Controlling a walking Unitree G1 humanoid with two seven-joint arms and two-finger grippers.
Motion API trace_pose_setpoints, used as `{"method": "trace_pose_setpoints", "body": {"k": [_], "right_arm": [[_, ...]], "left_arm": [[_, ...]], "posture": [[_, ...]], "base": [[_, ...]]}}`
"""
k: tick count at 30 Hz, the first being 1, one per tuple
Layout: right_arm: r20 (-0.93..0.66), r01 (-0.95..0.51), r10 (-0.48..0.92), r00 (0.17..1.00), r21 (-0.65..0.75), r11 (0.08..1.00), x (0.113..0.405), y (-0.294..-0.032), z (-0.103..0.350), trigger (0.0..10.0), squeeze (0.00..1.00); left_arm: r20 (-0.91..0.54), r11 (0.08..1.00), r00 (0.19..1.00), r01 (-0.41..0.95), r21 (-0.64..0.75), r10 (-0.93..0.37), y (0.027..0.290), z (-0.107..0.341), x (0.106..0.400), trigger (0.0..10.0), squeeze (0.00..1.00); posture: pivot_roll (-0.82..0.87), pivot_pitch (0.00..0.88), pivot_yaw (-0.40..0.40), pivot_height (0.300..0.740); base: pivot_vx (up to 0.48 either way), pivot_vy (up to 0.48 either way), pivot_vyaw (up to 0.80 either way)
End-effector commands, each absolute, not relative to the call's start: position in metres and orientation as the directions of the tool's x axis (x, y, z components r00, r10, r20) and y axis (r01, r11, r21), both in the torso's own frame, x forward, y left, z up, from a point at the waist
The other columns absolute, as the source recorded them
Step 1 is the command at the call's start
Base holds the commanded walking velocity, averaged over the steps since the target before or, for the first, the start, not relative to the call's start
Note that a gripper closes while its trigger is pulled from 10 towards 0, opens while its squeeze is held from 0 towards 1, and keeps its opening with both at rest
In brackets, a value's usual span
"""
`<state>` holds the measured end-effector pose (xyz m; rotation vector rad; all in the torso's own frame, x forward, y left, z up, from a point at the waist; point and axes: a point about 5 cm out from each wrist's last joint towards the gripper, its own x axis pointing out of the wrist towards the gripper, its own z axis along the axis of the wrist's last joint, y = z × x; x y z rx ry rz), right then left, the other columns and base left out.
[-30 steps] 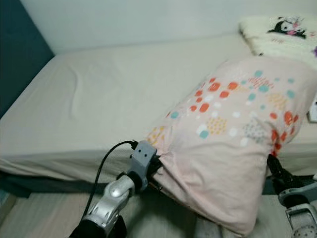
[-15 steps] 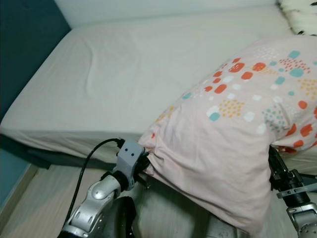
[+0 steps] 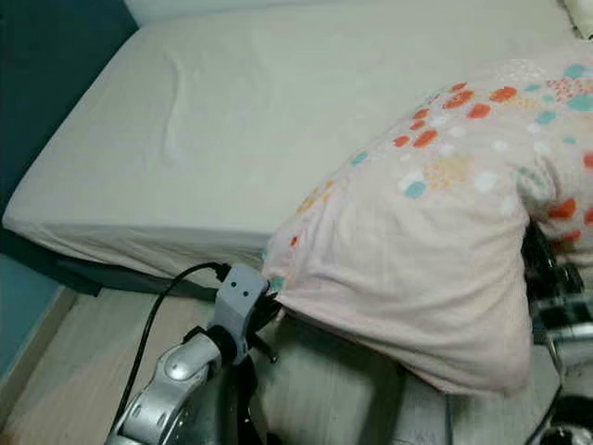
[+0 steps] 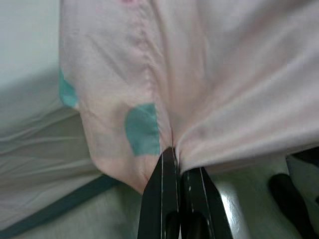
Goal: Clean up the room
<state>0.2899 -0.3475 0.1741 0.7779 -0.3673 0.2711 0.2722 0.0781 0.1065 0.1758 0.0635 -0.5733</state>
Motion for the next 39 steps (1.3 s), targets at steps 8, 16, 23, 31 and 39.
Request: {"method": "trace_pose_setpoints", "body": {"k": [8,16,23,31,39], "right_arm": [[0.226,-0.349,0.268,0.937,0.546,0.761,0.323,-0.312,0.178,0.0,0.00],[0.153,-0.267,0.219,0.964,0.506,0.820,0.338,-0.308,0.188,0.0,0.00],[0.154,-0.287,0.242,0.958,0.502,0.816,0.344,-0.294,0.200,0.0,0.00],[0.092,-0.316,0.303,0.949,0.341,0.886,0.341,-0.255,0.190,0.0,0.00],[0.208,-0.219,0.146,0.967,0.387,0.896,0.329,-0.264,0.197,0.0,0.00]], "left_arm": [[-0.156,0.829,0.839,0.541,0.142,-0.521,0.079,0.100,0.275,10.0,0.00],[-0.150,0.831,0.841,0.538,0.142,-0.520,0.076,0.101,0.283,10.0,0.00],[-0.137,0.838,0.854,0.519,0.168,-0.502,0.076,0.101,0.302,10.0,0.00],[-0.189,0.907,0.914,0.390,0.159,-0.360,0.105,0.091,0.326,10.0,0.00],[-0.324,0.979,0.942,0.137,0.150,-0.082,0.168,0.066,0.337,10.0,0.00]], "posture": [[0.14,0.273,0.178,0.352],[0.12,0.230,0.163,0.352],[0.07,0.136,0.142,0.352],[0.03,0.044,0.121,0.352],[0.01,0.000,0.103,0.377]], "base": [[0.000,0.000,0.00],[0.000,0.000,0.00],[0.000,0.000,0.00],[0.000,0.000,0.00],[-0.222,0.000,0.00]]}}
